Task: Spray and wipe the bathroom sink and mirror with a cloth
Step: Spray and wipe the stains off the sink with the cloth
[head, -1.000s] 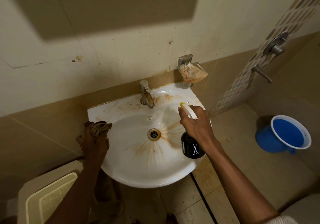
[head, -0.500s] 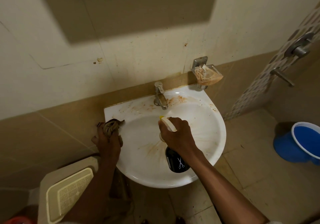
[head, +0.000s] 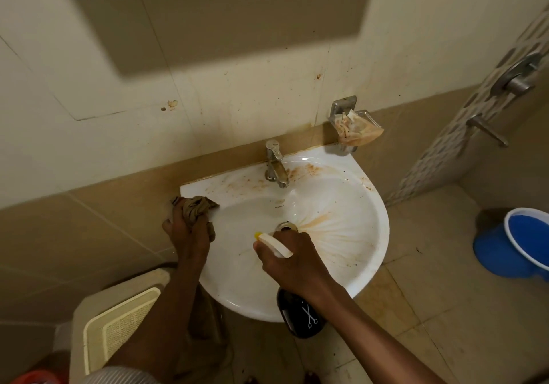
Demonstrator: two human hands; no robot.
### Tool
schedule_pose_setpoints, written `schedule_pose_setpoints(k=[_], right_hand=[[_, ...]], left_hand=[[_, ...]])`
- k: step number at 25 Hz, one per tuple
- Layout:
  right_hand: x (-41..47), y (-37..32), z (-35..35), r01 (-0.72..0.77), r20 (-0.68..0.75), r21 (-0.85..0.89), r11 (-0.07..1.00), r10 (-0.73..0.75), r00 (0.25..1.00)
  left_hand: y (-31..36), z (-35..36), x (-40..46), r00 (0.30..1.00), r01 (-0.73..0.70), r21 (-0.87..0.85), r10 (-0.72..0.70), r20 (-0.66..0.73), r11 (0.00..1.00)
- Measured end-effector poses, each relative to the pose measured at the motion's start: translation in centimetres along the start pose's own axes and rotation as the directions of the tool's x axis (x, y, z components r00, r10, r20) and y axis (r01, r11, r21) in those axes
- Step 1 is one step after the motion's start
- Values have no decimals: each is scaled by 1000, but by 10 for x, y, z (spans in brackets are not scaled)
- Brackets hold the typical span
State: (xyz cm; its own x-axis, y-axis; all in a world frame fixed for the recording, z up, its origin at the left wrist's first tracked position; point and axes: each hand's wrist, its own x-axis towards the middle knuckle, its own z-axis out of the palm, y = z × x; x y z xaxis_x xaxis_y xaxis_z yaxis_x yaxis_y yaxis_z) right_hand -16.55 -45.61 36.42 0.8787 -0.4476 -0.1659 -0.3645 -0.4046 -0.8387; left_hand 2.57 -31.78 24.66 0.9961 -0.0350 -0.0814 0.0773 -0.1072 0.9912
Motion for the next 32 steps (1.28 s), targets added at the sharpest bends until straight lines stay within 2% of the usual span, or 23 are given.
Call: schedule_pose_setpoints(k=[2,6,8,10,14,18,21,23,25,28,30,32], right_hand=[[-10,6,1,-65,7,26,998,65,998],[-34,27,-2,-178,-2,-33,983,178,984],[-43,43,-5,-240,-23,-9,971,240,970],[-45,52,-10,-240,-54,21,970,241,969],[-37,45,-19,-196,-149,120,973,213,966],[-15,33,-31,-158,-207,148,976,186,960],[-7,33,-32,-176,-194,127,976,198,961],[-3,35,-31,-203,-194,105,974,220,956],[2,38,-29,-228,-202,107,968,246,948],[9,38,-23,-255,-191,105,961,271,943],[14,35,-18,-260,-171,89,961,272,947],[17,32,-14,-255,-155,67,965,263,952]], left_hand=[[4,5,0,999,15,69,-13,-33,997],[-1,10,4,998,-55,251,48,33,966],[-8,13,8,994,-103,342,89,58,934],[-5,20,9,988,-150,413,124,90,898],[24,48,11,964,-244,447,164,211,861],[40,86,13,905,-404,357,311,291,842],[37,110,19,861,-438,340,280,423,832],[32,125,22,851,-453,491,197,487,744],[27,133,25,840,-509,634,175,514,583],[24,131,36,810,-562,709,110,576,426],[26,128,45,794,-579,721,63,604,382],[28,126,52,781,-580,709,26,624,402]])
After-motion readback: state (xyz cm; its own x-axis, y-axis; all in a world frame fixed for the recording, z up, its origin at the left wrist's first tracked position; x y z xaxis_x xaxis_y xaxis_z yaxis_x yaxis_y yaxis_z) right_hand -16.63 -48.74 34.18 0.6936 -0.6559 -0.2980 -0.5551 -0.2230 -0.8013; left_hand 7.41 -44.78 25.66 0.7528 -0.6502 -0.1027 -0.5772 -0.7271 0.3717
